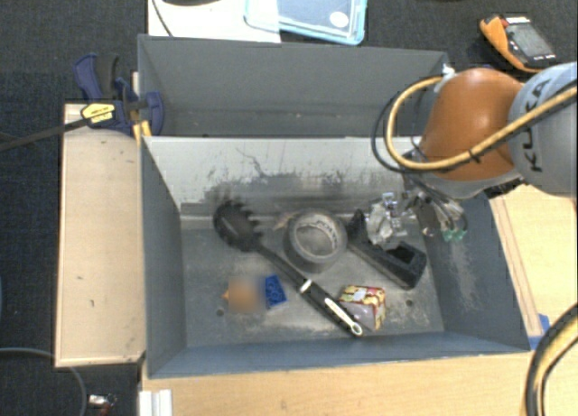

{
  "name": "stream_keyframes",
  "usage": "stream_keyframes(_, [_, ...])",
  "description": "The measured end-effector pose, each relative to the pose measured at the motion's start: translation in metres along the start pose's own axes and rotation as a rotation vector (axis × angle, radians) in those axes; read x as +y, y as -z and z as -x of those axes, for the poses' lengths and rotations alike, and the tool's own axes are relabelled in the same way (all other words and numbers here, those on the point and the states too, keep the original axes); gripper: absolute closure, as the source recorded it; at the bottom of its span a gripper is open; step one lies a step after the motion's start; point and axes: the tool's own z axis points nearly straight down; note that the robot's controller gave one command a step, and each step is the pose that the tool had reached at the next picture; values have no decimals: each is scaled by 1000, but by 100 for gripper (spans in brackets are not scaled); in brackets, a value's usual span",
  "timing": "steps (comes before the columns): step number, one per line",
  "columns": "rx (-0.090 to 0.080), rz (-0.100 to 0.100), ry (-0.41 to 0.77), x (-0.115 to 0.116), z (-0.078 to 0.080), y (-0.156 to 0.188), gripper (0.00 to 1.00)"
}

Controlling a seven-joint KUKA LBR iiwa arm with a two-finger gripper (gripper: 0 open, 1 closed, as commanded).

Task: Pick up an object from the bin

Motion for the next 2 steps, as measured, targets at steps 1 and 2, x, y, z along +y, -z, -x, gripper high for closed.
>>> stream_keyframes(1, [0, 0, 0, 0, 0, 0, 100])
stream_keyframes(2, [-9, -3, -14, -13, 14, -56, 100])
